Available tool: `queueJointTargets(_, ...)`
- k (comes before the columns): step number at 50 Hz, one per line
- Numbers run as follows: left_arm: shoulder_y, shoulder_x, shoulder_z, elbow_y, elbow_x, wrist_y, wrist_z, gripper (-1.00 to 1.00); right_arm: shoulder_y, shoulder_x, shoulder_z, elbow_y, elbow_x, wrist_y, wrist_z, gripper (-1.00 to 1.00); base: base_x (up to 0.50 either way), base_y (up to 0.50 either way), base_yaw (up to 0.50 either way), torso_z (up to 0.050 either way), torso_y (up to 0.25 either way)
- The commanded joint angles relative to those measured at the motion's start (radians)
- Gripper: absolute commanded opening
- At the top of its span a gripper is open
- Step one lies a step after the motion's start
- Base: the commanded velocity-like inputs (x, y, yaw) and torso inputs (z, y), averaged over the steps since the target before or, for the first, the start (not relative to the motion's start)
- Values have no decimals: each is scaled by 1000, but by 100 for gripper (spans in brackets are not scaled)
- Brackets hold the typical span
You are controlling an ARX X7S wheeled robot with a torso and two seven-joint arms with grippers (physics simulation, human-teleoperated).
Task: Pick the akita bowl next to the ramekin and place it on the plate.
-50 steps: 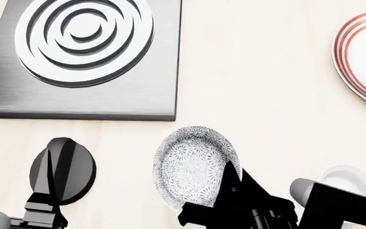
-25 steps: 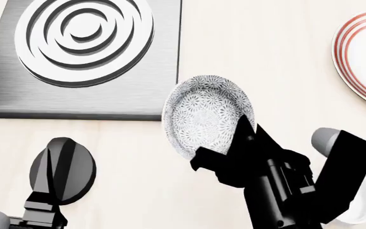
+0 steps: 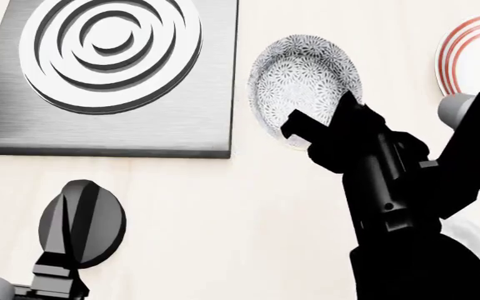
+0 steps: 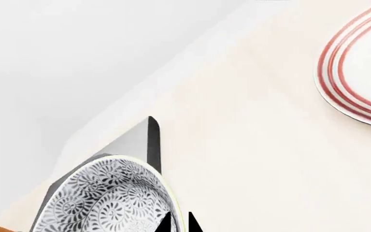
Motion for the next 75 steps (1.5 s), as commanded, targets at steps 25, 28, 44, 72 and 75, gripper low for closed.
queueJointTargets(25,0,12,-13,-1,13,4,12,100,198,26,-18,293,-127,-129,-55,-100,0,0,0,0,0)
queueJointTargets(28,-1,11,-13,-1,12,3,11,100,206,29,-21,313,-136,-138,-57,-100,0,0,0,0,0)
queueJointTargets(44,-6,10,-6,-9,11,6,7,100,284,58,-18,471,-175,-188,-84,-100,0,0,0,0,1)
queueJointTargets(72,-8,4,3,-25,10,17,1,100,422,95,-19,648,-231,-247,-67,-100,0,0,0,0,0)
queueJointTargets(75,-10,4,4,-34,11,21,1,100,438,97,-21,675,-240,-259,-72,-100,0,0,0,0,0)
